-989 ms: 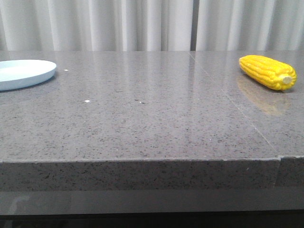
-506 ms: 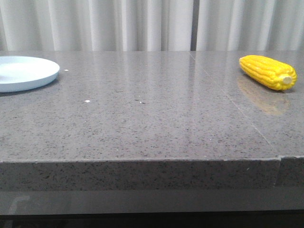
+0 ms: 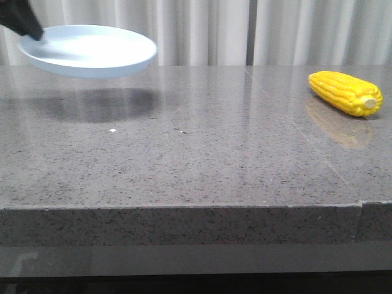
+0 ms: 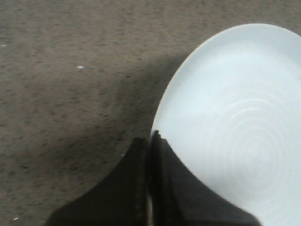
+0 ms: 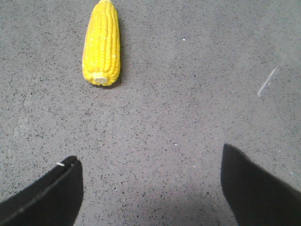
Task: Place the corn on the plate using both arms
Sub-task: 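Lift the white plate with the left gripper toward the table center, set down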
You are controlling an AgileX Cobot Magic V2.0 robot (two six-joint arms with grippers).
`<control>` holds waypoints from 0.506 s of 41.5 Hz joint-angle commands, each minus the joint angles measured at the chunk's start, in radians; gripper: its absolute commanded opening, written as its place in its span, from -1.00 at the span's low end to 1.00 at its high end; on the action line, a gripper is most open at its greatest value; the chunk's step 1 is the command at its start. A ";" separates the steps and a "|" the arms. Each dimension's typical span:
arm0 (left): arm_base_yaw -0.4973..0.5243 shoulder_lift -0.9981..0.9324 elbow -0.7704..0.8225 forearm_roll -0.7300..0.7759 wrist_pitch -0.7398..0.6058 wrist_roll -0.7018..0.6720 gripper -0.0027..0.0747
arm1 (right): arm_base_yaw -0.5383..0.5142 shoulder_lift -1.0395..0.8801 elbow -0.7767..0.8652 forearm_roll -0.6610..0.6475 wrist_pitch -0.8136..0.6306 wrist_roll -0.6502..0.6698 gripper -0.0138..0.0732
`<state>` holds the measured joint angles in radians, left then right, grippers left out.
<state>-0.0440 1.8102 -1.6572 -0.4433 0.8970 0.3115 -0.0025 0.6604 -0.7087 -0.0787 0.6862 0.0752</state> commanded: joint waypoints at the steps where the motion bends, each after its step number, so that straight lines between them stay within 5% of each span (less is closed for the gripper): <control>1: -0.064 -0.051 -0.034 -0.042 -0.053 0.001 -0.98 | -0.006 0.005 -0.028 -0.007 -0.062 -0.007 0.75; 21: -0.248 0.083 -0.035 -0.046 -0.061 0.001 -0.98 | -0.006 0.005 -0.028 -0.007 -0.062 -0.007 0.75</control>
<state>-0.2808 1.9358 -1.6588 -0.4483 0.8832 0.3115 -0.0025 0.6604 -0.7087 -0.0787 0.6862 0.0752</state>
